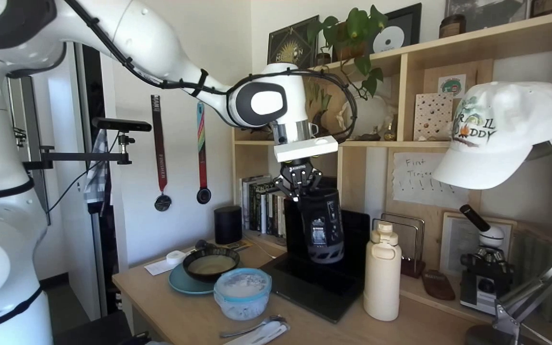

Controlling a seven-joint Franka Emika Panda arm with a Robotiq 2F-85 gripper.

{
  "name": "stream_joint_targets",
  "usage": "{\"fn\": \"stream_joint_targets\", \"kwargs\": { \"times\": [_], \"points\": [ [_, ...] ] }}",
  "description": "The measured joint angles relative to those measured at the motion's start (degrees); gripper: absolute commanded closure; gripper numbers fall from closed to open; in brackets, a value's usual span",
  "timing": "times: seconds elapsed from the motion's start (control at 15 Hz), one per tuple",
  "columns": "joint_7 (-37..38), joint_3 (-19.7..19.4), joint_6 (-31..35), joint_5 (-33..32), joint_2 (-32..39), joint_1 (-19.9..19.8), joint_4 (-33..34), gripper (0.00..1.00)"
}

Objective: Move the cup to the left of the counter

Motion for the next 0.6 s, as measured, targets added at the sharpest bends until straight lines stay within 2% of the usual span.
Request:
{"fn": "stream_joint_targets", "kwargs": {
  "times": [0.27,0.6],
  "points": [
    [-0.41,3.08,-0.03,-0.25,1.58,5.84,1.71,0.96],
    [-3.75,6.26,0.06,0.01,6.88,9.70,6.25,0.96]
  ]
}}
